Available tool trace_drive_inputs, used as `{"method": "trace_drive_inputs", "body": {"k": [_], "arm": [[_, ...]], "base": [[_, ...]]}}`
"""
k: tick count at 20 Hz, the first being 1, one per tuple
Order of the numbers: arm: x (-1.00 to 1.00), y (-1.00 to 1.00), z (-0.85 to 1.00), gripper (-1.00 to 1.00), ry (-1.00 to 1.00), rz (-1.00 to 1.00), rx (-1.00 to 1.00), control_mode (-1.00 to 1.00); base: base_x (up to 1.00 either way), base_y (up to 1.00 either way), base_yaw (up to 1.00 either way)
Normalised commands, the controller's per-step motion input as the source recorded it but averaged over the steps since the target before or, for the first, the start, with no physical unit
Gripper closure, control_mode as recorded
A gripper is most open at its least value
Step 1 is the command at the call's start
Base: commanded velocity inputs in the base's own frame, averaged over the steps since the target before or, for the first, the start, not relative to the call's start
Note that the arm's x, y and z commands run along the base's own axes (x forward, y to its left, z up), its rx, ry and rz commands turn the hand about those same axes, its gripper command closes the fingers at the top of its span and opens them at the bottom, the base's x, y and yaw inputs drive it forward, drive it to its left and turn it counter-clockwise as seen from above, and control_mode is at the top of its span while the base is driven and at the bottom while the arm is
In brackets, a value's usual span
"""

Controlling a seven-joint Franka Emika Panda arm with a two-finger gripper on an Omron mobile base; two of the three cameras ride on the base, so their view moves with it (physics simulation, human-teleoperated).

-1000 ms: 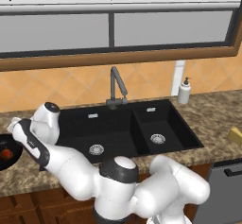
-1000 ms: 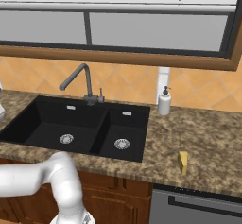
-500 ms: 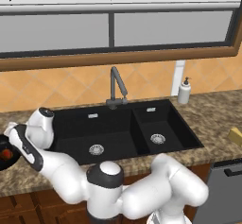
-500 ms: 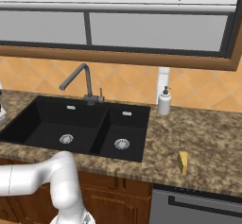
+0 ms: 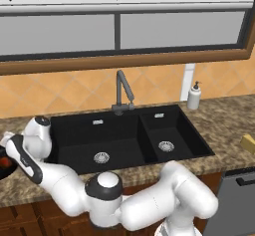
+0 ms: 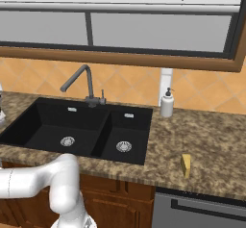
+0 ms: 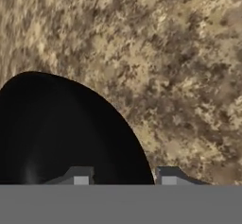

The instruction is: Pick the bell pepper from the sink and place it in the bowl. Then pick the bowl and place it in the microwave. Then close the microwave door and press the start button.

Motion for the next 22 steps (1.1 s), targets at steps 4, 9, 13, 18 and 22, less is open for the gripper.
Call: {"method": "trace_drive_inputs", "body": {"k": [4, 9, 13, 18, 22], "arm": [[-0.46, -0.24, 0.11, 1.0, -0.08, -0.03, 0.07, -1.0], [-0.64, -0.69, 0.24, 1.0, -0.12, -0.19, 0.08, -1.0], [-0.47, -0.76, 0.36, 1.0, -0.08, -0.2, 0.06, -1.0], [-0.28, -0.61, 0.84, 1.0, -0.1, -0.14, 0.0, -1.0], [-0.32, -0.74, 0.85, 1.0, 0.0, -0.13, 0.0, -1.0]], "base": [[0.0, 0.0, 0.0], [0.0, 0.0, 0.0], [0.0, 0.0, 0.0], [0.0, 0.0, 0.0], [0.0, 0.0, 0.0]]}}
